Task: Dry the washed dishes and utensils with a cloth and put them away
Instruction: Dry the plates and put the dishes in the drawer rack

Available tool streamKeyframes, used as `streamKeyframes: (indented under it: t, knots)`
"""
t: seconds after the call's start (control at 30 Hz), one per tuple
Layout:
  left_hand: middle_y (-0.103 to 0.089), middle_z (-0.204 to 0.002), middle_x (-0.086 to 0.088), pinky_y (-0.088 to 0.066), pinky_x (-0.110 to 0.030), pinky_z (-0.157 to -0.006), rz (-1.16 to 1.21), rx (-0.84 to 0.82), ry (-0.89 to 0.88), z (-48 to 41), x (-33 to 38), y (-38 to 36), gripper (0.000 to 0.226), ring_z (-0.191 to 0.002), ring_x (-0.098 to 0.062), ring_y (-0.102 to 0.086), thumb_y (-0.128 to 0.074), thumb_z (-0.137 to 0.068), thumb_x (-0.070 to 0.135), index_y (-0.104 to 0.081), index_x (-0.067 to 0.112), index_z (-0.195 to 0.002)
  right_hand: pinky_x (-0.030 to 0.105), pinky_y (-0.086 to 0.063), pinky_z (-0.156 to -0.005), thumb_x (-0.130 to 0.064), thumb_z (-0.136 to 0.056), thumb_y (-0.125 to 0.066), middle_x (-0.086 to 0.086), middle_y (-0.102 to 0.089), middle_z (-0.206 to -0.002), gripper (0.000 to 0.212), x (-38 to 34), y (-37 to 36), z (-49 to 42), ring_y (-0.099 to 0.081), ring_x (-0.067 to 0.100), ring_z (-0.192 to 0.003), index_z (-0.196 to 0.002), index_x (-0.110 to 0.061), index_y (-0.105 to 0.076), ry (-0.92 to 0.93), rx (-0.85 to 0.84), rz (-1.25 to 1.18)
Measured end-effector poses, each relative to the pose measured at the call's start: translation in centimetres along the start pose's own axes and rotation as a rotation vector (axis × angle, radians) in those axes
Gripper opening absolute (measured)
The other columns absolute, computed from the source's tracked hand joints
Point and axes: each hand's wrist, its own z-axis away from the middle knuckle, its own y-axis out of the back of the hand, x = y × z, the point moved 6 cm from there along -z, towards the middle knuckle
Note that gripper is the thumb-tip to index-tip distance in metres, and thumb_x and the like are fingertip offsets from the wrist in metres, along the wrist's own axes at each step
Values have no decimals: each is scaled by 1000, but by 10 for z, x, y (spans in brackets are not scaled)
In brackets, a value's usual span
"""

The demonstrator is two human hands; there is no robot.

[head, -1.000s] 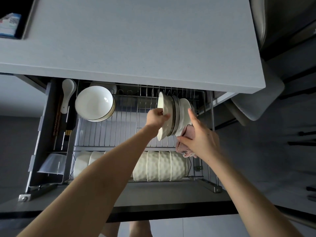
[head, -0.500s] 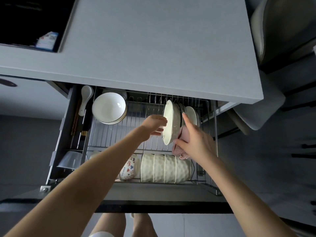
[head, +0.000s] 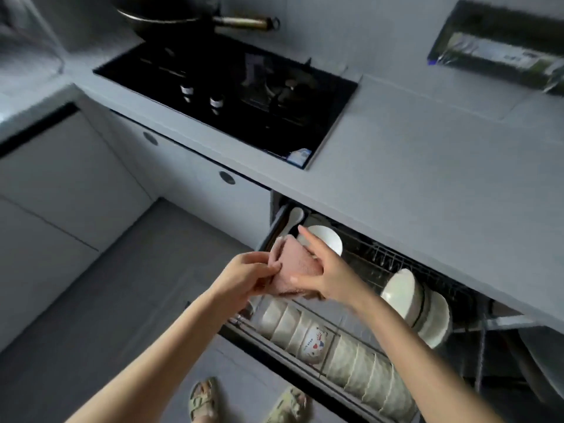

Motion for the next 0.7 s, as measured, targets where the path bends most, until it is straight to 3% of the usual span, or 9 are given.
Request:
streamKeyframes:
  t: [0.1, 0.23, 0.33, 0.47, 0.57, 0.7]
  knots:
    - [-65, -67, -8, -53, -22, -49, 73, 187, -112, 45, 28, 79, 13, -53, -11, -61, -55, -87, -7, -66, 0, -84, 34, -51, -97, -8, -77, -76, 1, -47, -137, 89, -50, -57, -25, -55, 14, -119, -146, -37, -28, 69, -133, 34]
    - [-67, -65, -3, -56, -23, -55, 142, 409, -170, 112, 45, 195, 20, -53, -10, -64, -51, -90, -6, -66, 4, -82, 22, -49, -95, -8, -76, -77, 1, -59, -128, 76, -126, -153, -53, -60, 8, -110, -141, -21, -42, 201, -194, 156]
    - [-66, -67, -6, -57, -25, -58, 137, 573, -224, 166, 51, 284, 21, -56, -13, -64, -52, -90, -4, -67, 7, -81, 17, -43, -96, -22, -76, -78, -4, -62, -126, 61, -184, -239, -68, -57, 6, -111, -133, -21, -55, 365, -208, 385]
    - [-66, -67, -5, -55, -24, -54, 179, 648, -286, 236, 65, 395, 17, -56, -12, -65, -52, -90, -2, -67, 7, -88, 31, -46, -98, -50, -72, -66, -12, -66, -121, 57, -252, -358, -85, -61, 7, -111, -124, -28, -63, 522, -241, 537]
    - [-69, -73, -9, -56, -25, -55, 229, 706, -338, 280, 75, 469, 13, -60, -15, -67, -54, -90, -1, -66, 3, -95, 26, -47, -95, -35, -80, -72, -11, -69, -116, 40, -305, -429, -98, -63, 7, -107, -119, -27, -66, 631, -249, 524]
    - [-72, -95, -17, -59, -30, -70, 217, 835, -361, 328, 84, 556, 17, -80, -24, -70, -65, -84, 4, -67, 3, -101, 14, -47, -87, -20, -83, -72, -17, -69, -103, 28, -372, -500, -119, -64, 5, -99, -110, -25, -71, 740, -264, 432]
